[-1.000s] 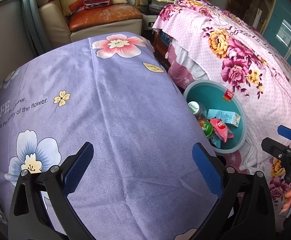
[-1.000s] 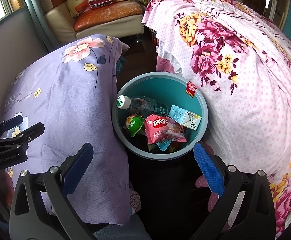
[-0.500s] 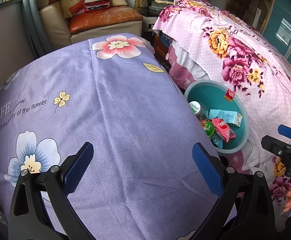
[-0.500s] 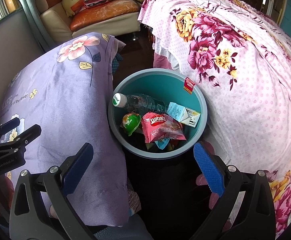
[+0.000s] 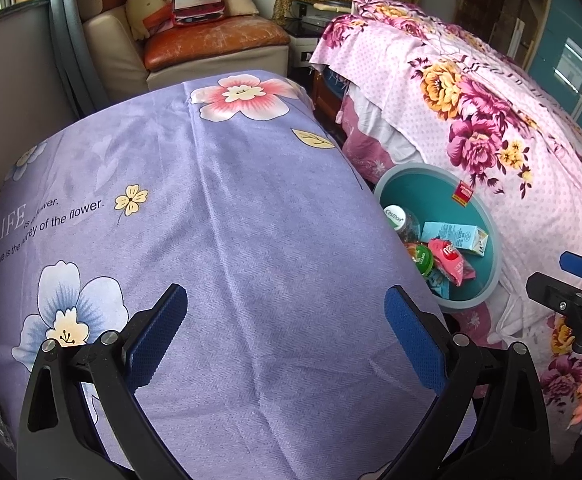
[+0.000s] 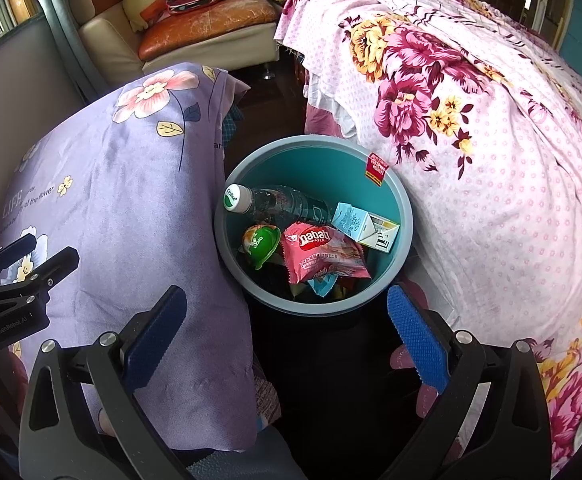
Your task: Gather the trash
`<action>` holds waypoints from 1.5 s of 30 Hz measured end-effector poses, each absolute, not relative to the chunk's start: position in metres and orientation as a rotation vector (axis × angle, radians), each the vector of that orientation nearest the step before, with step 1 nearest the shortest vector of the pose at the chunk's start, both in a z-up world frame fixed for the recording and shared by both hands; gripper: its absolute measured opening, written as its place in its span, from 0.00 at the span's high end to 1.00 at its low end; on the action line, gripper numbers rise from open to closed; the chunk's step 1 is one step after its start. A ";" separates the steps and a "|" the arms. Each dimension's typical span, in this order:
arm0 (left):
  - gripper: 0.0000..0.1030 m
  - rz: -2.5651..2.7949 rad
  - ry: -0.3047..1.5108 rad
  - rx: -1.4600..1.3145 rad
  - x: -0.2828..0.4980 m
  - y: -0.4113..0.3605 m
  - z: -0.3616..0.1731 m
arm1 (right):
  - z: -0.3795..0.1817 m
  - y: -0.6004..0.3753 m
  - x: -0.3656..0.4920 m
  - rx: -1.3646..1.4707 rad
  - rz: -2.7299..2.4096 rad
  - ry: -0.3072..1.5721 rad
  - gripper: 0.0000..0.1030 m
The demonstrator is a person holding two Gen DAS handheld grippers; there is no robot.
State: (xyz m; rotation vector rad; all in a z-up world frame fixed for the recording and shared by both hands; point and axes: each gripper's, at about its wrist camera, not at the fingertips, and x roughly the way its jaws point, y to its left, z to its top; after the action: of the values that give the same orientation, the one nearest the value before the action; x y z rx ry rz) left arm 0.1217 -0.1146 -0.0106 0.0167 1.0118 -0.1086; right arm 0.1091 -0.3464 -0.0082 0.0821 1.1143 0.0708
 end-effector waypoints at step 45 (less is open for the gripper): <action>0.04 -0.099 0.997 0.024 0.118 -0.107 -0.008 | 0.000 -0.336 0.116 0.060 0.080 1.113 0.06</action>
State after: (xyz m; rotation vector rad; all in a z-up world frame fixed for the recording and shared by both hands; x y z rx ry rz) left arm 0.1183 -0.1068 -0.0078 0.0241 0.9968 -0.0989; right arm 0.1156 -0.3361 -0.0002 0.0599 1.1127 0.0798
